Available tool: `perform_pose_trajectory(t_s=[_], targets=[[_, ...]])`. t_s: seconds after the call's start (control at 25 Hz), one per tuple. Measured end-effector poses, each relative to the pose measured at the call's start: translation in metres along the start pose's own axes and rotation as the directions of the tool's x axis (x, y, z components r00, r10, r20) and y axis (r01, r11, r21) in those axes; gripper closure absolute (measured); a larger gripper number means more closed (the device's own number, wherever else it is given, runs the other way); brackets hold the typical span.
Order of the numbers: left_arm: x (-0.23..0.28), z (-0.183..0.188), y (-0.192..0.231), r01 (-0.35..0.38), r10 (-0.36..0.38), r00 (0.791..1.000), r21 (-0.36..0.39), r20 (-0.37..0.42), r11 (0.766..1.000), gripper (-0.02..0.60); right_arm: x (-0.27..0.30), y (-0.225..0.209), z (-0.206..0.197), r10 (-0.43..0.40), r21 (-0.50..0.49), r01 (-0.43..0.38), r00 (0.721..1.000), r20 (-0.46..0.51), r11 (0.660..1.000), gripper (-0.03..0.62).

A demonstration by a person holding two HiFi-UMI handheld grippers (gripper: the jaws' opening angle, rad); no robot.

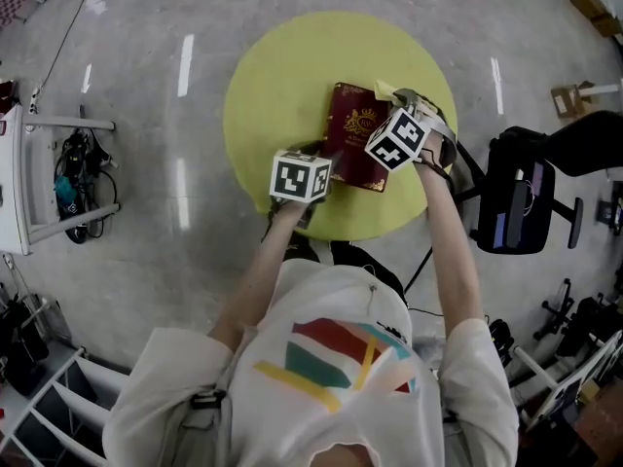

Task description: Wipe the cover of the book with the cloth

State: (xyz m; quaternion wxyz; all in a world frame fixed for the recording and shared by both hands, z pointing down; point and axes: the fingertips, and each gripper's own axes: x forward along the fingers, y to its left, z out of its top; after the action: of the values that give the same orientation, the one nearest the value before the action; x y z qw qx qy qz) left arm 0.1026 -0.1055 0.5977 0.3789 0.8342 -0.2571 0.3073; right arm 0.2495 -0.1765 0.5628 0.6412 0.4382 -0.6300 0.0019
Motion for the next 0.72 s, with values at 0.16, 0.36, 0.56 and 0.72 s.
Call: perform_pose_trajectory(t_s=[0.16, 0.36, 0.56, 0.72], targets=[[0.002, -0.003, 0.000, 0.011, -0.011, 1.000, -0.003, -0.002, 1.000, 0.374, 0.009, 0.015, -0.005, 0.035, -0.025, -0.036, 0.999, -0.030, 0.999, 0.565], [0.001, 0.000, 0.000, 0.017, -0.017, 1.000, -0.003, 0.005, 1.000, 0.374, 0.015, 0.031, -0.009, 0.059, -0.045, -0.061, 0.997, -0.053, 0.997, 0.565], [0.002, -0.001, 0.001, 0.024, -0.024, 1.000, -0.005, 0.013, 1.000, 0.374, 0.010, 0.039, -0.008, 0.082, -0.052, -0.085, 0.995, -0.056, 0.995, 0.565], [0.001, -0.001, 0.001, 0.021, -0.021, 1.000, -0.004, 0.012, 1.000, 0.374, 0.003, 0.049, -0.009, 0.101, -0.059, -0.105, 0.993, -0.057, 0.993, 0.565]])
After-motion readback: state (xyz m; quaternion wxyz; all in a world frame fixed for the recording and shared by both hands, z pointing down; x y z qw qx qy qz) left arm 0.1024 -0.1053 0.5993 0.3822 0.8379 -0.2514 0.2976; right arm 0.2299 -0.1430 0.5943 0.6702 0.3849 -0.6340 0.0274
